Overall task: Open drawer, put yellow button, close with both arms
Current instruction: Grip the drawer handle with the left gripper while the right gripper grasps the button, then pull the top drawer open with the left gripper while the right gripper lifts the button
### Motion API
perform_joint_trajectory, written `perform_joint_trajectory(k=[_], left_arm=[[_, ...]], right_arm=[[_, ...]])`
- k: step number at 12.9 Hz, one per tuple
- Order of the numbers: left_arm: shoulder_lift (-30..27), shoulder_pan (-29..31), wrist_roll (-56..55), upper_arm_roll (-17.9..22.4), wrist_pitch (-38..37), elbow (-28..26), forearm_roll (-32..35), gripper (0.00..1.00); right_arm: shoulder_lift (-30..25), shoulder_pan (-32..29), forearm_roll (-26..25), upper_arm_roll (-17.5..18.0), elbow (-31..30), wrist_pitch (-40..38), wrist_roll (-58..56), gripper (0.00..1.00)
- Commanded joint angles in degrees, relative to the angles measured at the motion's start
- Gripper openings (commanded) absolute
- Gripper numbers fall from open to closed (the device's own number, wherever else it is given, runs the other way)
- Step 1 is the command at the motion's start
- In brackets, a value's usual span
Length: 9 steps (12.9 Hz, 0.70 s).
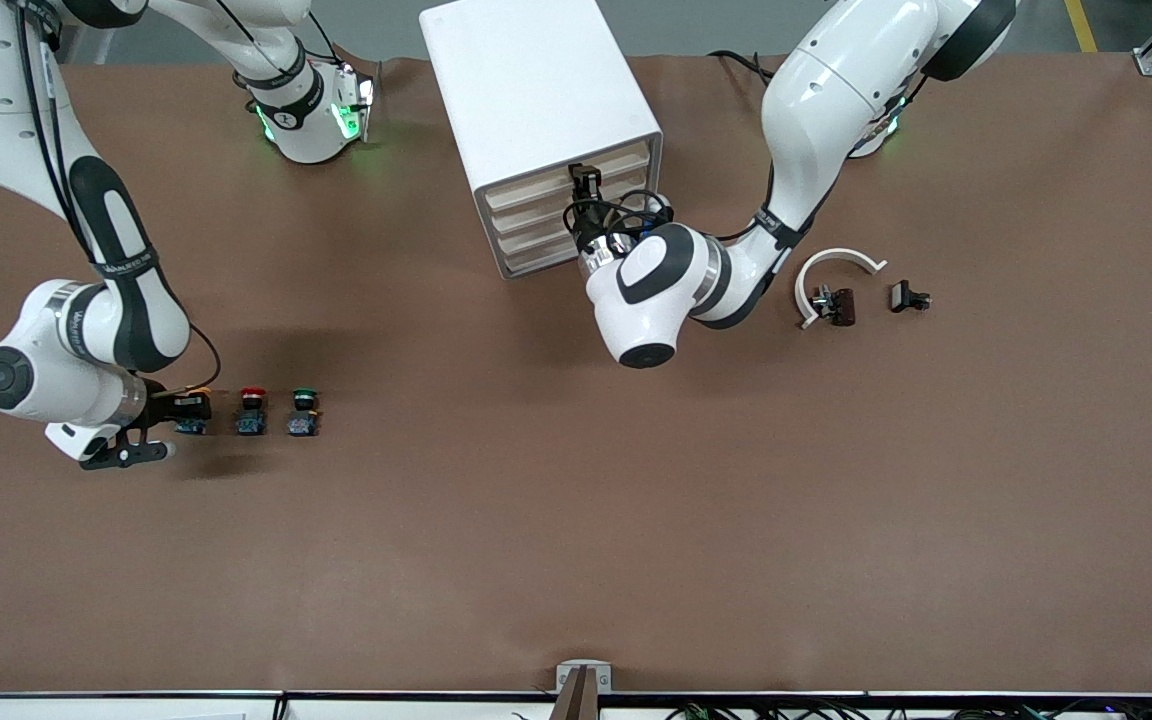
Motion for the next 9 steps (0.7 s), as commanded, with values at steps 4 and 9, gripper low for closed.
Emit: perform_joint_trajectory(k=[4,9], left_arm=[[1.74,8.54,1.16,1.65,0.86,3.85,0.13,0.00],[1.83,11.20,2.04,3.76,1.03,5.87,0.22,0.30]], right_arm=[[-12.13,6.56,0.72,0.19,9.15,-29.03,15.54,0.06],[-19.10,21.66,6.93,0.28,17.81,-45.98,47.41,0.07]])
